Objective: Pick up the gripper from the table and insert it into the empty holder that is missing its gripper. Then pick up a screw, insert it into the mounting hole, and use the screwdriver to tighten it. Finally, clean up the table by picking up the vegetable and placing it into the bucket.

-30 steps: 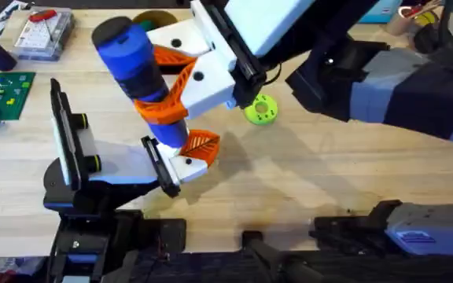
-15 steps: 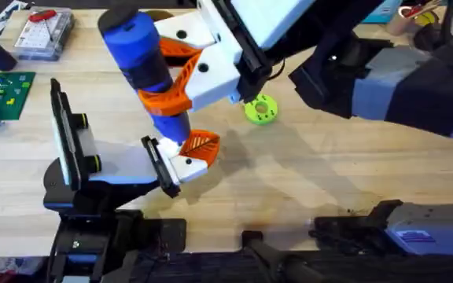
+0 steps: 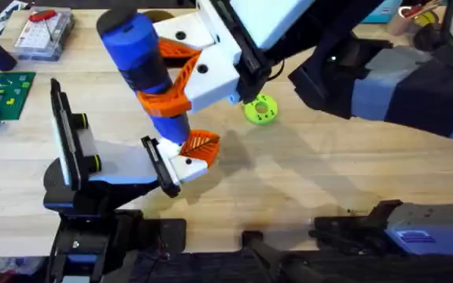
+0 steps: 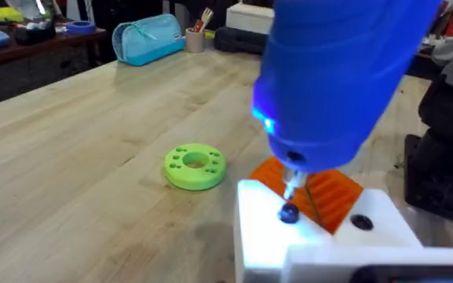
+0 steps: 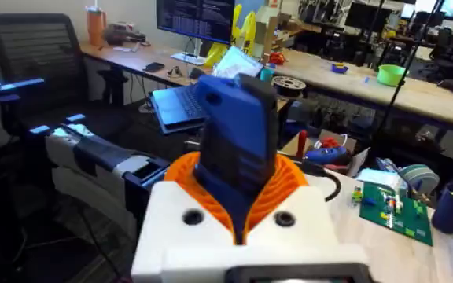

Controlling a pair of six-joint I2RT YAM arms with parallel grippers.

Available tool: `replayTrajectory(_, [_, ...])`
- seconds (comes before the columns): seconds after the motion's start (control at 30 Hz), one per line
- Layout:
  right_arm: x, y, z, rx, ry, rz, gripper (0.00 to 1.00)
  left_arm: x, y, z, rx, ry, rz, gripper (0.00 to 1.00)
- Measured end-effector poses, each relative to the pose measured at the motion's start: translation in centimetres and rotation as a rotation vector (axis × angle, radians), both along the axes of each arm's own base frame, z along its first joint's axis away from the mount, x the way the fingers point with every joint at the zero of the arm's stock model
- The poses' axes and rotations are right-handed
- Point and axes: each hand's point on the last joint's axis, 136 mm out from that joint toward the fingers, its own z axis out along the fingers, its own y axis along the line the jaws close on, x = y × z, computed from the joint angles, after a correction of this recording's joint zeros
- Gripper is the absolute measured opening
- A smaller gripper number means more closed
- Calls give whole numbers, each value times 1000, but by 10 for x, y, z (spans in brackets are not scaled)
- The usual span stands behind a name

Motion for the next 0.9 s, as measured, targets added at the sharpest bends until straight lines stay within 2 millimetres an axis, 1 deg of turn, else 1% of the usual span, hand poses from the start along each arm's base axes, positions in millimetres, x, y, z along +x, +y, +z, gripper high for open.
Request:
replayTrajectory(0.53, [0,0,0,-2,3,0,24,0,0,0,0,0,0,12])
replayTrajectory(0.9, [-4,2,1,4,-5,10,24,0,0,0,0,0,0,12])
